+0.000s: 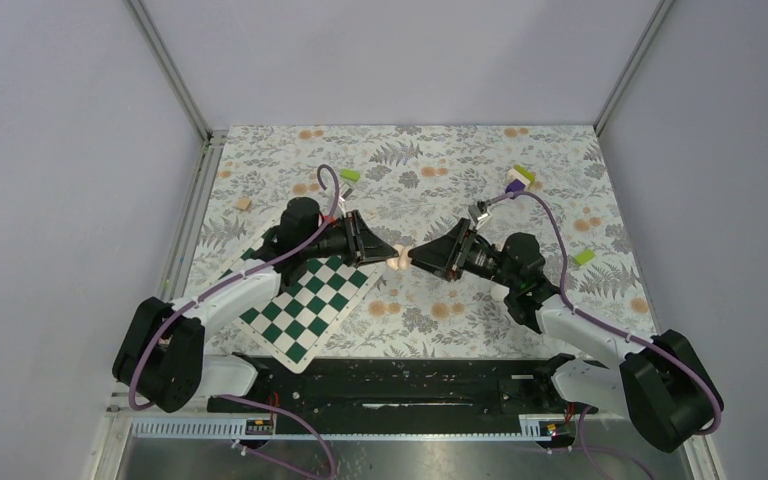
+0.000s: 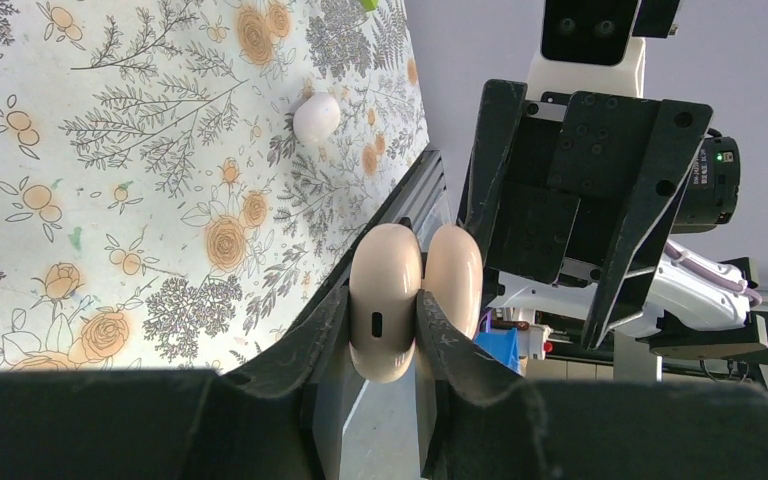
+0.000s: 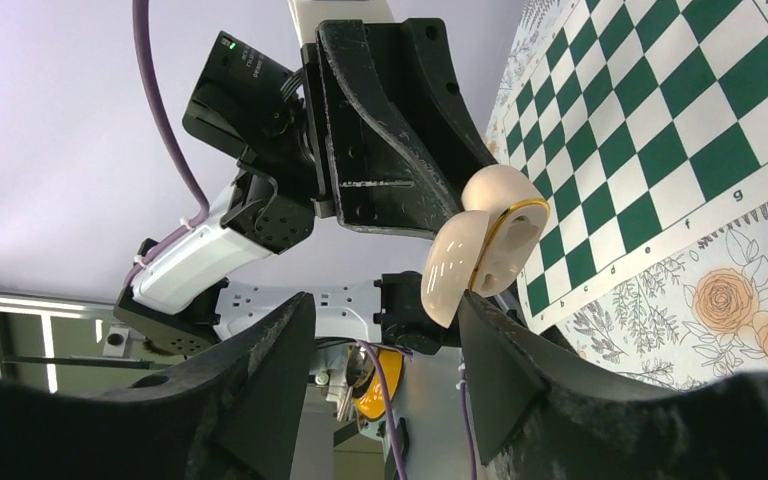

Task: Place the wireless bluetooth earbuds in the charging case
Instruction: Open the charging case to the charging case.

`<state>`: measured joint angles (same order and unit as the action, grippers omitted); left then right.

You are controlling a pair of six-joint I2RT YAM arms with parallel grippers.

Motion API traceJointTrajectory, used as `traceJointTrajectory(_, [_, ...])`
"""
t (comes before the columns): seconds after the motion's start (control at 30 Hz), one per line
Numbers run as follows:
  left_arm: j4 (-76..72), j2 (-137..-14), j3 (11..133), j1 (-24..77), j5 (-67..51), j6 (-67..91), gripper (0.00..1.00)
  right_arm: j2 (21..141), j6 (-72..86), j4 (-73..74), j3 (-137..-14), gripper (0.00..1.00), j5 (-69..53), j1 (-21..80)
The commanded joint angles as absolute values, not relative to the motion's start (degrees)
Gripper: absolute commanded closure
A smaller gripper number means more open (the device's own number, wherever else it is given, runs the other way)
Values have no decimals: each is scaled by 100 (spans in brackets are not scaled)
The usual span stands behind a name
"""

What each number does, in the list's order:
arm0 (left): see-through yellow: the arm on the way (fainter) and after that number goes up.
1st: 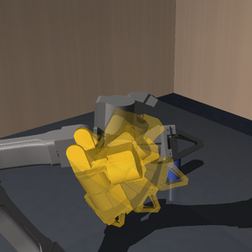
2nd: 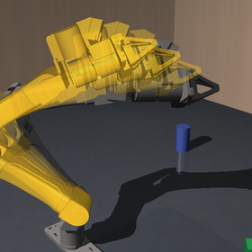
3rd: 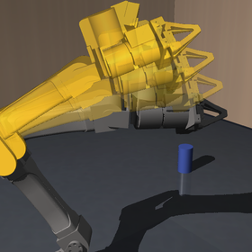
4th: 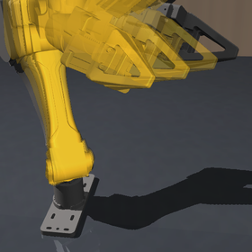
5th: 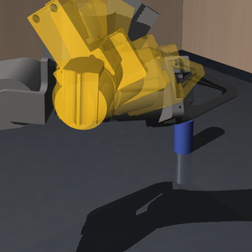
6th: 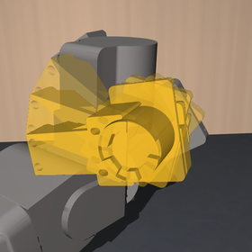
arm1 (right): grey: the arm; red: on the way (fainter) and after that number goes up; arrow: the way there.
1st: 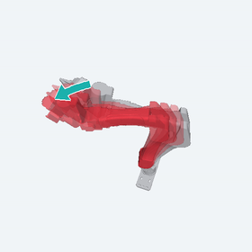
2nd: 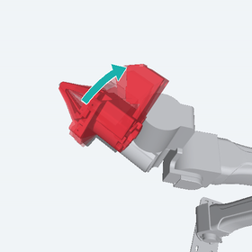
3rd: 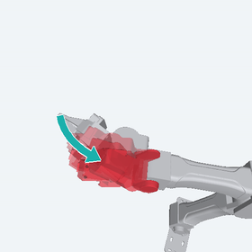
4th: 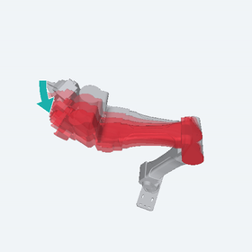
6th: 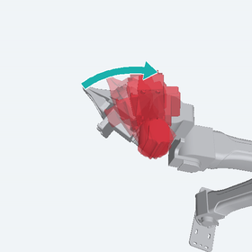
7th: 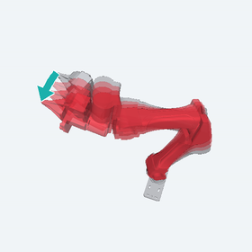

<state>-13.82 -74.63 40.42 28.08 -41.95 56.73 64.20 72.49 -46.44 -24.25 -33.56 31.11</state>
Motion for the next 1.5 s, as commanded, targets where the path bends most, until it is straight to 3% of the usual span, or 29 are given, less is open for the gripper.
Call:
traceJointTrajectory(0.0, [-1119,-7491,4114,2787,-3886,5394,100,6199,7188,-5064,-2783,38,-3623,3133])
traceJointTrajectory(0.13, [-892,-7528,4260,2785,-4001,5350,100,5965,6607,-4017,-2889,38,-3541,3129])
traceJointTrajectory(0.37, [1340,-7979,5314,2745,-4084,4572,100,5168,4787,-1169,-3486,37,-3113,3127])
traceJointTrajectory(0.53, [2082,-8187,5561,2716,-3994,4597,100,4811,3231,786,-4109,37,-2648,3129])
traceJointTrajectory(0.73, [3262,-8448,5997,2719,-3339,5165,100,4758,2433,1311,-4140,37,-2021,3531])
traceJointTrajectory(0.9, [4645,-8761,6699,2764,-2524,5319,100,4847,1929,922,-3855,36,-701,4406])
traceJointTrajectory(1.17, [4901,-9045,6873,2760,-3081,5586,100,5271,-766,-1648,-2644,37,1129,6388])
traceJointTrajectory(1.47, [4957,-8995,6758,2766,-3306,5782,100,7058,-2331,-4314,-2488,36,2232,7027])
